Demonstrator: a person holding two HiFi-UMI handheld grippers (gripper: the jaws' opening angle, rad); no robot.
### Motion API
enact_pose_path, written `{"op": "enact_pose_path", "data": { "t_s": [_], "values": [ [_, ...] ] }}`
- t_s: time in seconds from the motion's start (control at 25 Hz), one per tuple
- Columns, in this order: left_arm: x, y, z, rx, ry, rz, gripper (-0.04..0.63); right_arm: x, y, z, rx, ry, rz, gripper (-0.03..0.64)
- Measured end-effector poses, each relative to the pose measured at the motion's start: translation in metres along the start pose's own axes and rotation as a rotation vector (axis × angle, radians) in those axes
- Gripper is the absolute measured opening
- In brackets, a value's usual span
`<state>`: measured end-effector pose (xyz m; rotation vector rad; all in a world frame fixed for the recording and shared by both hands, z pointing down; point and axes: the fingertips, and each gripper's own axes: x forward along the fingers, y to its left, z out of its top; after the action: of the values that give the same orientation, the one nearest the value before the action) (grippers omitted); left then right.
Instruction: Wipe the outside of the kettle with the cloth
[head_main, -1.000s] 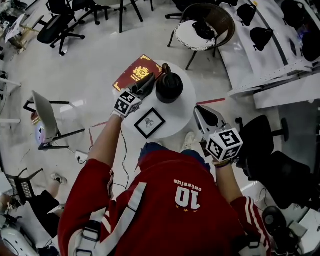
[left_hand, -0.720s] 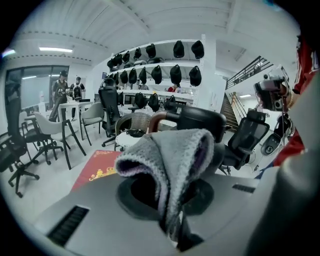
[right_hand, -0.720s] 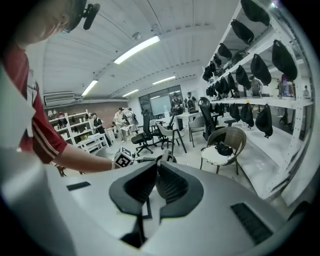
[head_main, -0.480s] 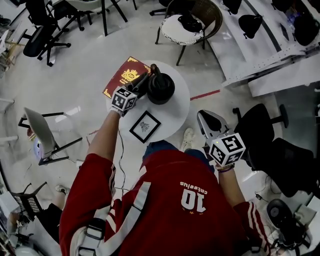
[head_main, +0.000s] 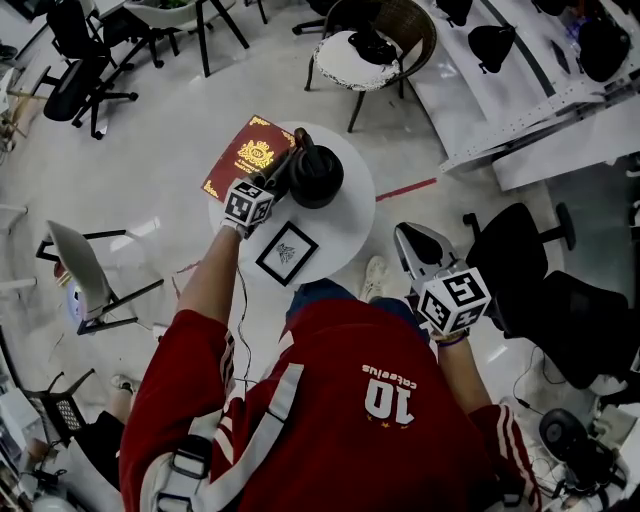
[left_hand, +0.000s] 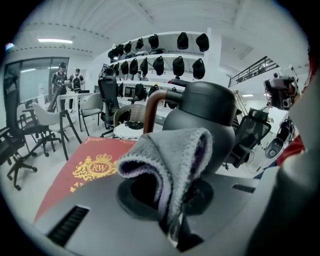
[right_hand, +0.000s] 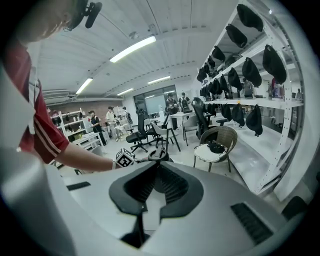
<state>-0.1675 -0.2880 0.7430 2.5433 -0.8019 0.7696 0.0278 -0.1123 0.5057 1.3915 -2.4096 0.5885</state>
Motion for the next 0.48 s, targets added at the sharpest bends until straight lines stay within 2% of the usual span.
{"op": "enact_pose_path", "data": {
  "t_s": [0.48],
  "values": [
    [-0.020,-0.024,-0.012,-0.076,-0.012,0.031,0.046,-0.012,0.020,0.002,-0.034,0.020,0.063,0.034]
  ]
}}
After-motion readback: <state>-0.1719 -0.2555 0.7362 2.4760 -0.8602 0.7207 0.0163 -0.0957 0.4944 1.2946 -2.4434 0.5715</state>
